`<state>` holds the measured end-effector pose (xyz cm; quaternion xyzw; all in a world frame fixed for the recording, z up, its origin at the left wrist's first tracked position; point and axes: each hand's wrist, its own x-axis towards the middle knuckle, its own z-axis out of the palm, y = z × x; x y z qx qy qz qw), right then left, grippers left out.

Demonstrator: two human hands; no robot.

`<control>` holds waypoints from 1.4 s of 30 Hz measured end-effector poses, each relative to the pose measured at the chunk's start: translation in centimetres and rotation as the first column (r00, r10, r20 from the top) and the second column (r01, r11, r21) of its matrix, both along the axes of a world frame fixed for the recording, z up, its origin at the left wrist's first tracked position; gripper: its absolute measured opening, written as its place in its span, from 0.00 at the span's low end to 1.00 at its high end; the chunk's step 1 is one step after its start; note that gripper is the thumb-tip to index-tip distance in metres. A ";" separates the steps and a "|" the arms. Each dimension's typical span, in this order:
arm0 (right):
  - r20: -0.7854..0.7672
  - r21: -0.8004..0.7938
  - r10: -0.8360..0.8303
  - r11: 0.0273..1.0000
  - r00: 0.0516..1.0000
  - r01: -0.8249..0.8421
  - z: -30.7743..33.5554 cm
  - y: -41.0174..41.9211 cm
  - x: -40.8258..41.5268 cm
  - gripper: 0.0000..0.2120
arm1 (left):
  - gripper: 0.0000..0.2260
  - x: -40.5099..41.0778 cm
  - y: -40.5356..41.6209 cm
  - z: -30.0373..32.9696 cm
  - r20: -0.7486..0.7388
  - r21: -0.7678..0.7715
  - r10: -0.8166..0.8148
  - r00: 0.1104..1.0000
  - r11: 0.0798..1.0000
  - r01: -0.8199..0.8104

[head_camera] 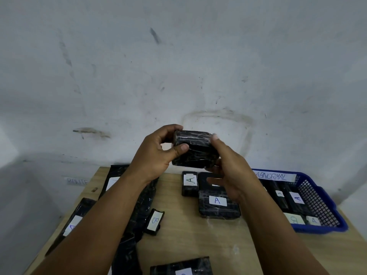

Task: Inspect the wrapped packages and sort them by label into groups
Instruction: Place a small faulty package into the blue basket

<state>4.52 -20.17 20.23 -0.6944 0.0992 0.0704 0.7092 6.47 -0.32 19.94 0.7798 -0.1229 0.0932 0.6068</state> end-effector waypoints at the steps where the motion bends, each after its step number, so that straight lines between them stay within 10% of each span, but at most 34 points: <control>1: 0.013 0.017 -0.020 1.000 1.000 0.020 0.0 0.0 0.0 0.22 | 0.20 -0.1 0.1 0.0 -0.001 0.013 -0.022 1.000 1.000 0.022; 4: 0.106 0.055 -0.076 0.996 0.991 0.071 -0.2 -0.1 0.0 0.13 | 0.26 -0.4 0.0 0.3 -0.090 -0.047 -0.049 0.995 0.998 0.044; 8: 0.161 0.063 -0.079 0.996 0.984 0.070 -0.3 0.4 -0.2 0.16 | 0.05 -0.4 -0.7 0.4 -0.112 -0.160 0.019 0.993 0.986 -0.037; 12: 0.177 0.055 -0.061 0.997 0.982 0.052 -0.1 0.6 -0.4 0.27 | 0.06 -0.2 -0.5 0.0 -0.093 -0.161 0.009 0.996 0.987 -0.024; 16: 0.280 0.055 -0.062 0.997 0.958 0.049 -0.3 0.2 -0.2 0.18 | 0.14 -0.5 -0.3 0.7 -0.134 -0.151 -0.063 0.989 0.988 0.043; 22: 0.349 0.142 0.035 0.986 0.937 -0.089 -0.9 -0.5 0.7 0.57 | 0.15 0.3 0.4 0.5 -0.471 -0.216 -0.053 0.880 0.975 -0.057; 36: 0.171 0.170 0.014 0.984 0.985 -0.044 -1.5 1.5 -0.1 0.24 | 0.16 -0.9 -2.4 -1.1 -0.286 -0.304 0.216 0.934 0.904 -0.302; 42: 0.209 0.183 0.031 0.981 0.978 -0.070 -1.6 0.9 0.7 0.46 | 0.10 -0.5 -1.7 -0.5 -0.381 -0.218 0.104 0.919 0.956 -0.198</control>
